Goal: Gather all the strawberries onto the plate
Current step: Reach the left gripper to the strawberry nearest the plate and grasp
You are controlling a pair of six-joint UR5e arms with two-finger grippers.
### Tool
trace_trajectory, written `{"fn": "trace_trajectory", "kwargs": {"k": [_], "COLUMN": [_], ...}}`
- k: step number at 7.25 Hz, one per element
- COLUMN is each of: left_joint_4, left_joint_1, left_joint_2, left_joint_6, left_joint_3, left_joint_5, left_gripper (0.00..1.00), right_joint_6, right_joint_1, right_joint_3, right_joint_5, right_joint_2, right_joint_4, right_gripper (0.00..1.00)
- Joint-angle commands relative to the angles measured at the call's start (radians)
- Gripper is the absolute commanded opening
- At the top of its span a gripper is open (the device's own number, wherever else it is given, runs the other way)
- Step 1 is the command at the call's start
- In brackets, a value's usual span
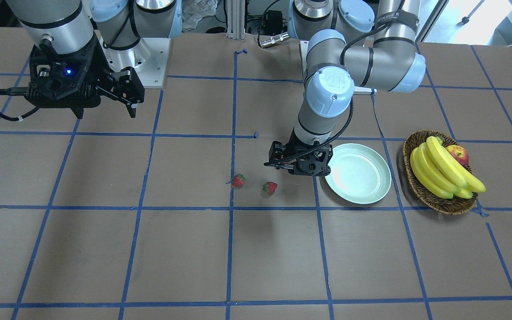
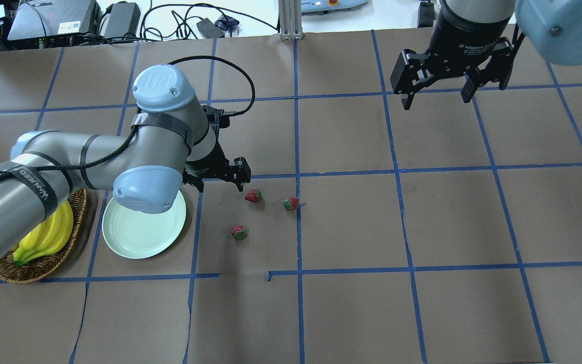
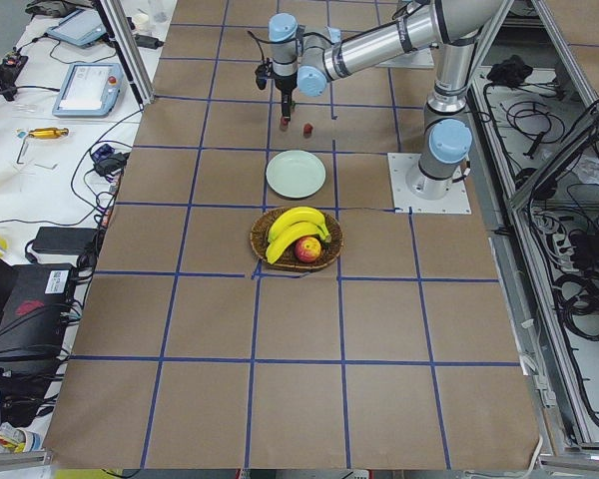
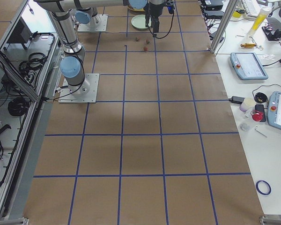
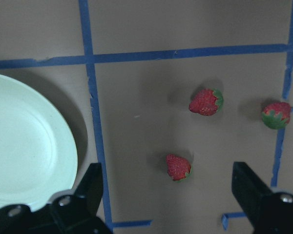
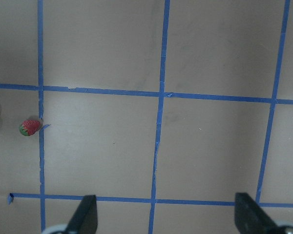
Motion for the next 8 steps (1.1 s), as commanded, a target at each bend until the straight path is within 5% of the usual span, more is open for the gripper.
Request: {"fn": "trace_trajectory", "kwargs": {"k": [1, 5, 6, 7, 8], "left_joint_4": [0.053, 0.051, 0.057, 0.056, 0.054], "left_joint_1": [-0.063, -0.070, -0.070, -0.070, -0.068], "left_joint_2": [-0.051, -0.064, -0.064, -0.067, -0.067], "left_joint_6": [-0.047, -0.047, -0.048, -0.050, -0.033], "left_joint_3": [-0.076, -0.125, -0.116, -0.104, -0.102], "left_joint_5": [0.015, 0.061, 0.053, 0.049, 0.046], "left_gripper": [0.79, 0.76, 0.27, 0.00, 0.00], "right_joint_6": [0.000, 0.000, 0.000, 0.000, 0.000], "right_joint_1": [0.000, 0.000, 0.000, 0.000, 0.000], "right_joint_3": [0.000, -0.002, -0.003, -0.003, -0.003], "right_joint_5": [0.000, 0.000, 0.000, 0.000, 0.000], "right_joint_2": [0.000, 0.000, 0.000, 0.000, 0.000], "right_joint_4": [-0.001, -0.001, -0.001, -0.001, -0.001], "right_gripper": [1.00, 1.00, 1.00, 1.00, 1.00]}}
